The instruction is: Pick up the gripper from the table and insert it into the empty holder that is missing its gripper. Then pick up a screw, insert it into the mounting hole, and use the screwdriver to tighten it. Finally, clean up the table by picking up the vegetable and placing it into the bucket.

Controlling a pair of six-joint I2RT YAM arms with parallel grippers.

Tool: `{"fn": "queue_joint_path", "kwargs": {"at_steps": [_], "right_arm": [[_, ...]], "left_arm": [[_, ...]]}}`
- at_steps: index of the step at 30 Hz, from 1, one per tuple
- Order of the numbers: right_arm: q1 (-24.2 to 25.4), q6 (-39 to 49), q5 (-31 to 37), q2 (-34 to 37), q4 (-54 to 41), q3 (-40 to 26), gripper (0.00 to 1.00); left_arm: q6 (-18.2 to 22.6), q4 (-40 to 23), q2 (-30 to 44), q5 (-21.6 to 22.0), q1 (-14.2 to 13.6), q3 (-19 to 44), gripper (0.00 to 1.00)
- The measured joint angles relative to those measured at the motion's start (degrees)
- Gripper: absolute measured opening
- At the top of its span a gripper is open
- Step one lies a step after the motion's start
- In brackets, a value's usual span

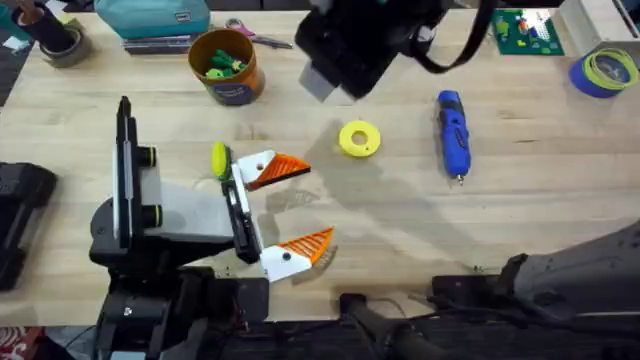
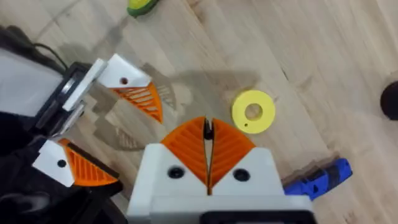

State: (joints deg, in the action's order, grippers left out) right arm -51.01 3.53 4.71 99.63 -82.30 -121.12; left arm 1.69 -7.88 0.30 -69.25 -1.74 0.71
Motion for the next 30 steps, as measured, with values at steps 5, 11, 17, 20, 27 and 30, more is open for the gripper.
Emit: {"fn": "queue_joint_path", "kwargs": {"at_steps": [5, 11, 17, 20, 27, 30], "right_arm": [[-2.33, 2.25, 0.02, 0.0, 0.53, 0.0, 0.006], [-4.45, 4.51, 0.07, 0.0, 1.29, 0.0, 0.006], [-6.41, 6.4, 0.22, 0.02, 1.53, 0.0, 0.006], [-7.23, 7.32, 0.22, 0.06, 2.18, 0.0, 0.006], [-9.71, 10.71, 0.39, 1.75, 2.64, 0.0, 0.006], [-10.63, 12.22, 0.39, 2.67, 2.64, 0.0, 0.006]], "left_arm": [[0.0, -0.02, 0.01, 0.0, 0.0, 0.0, 0.985], [0.0, 0.0, 0.0, 0.0, 0.0, 0.0, 0.986], [0.0, -0.02, 0.0, 0.0, 0.0, 0.0, 0.985], [0.0, 0.0, 0.0, 0.0, 0.0, 0.0, 0.985], [0.0, 0.0, 0.0, -0.02, 0.0, 0.0, 0.985], [0.0, 0.0, 0.0, 0.0, 0.0, 0.0, 0.985]]}}
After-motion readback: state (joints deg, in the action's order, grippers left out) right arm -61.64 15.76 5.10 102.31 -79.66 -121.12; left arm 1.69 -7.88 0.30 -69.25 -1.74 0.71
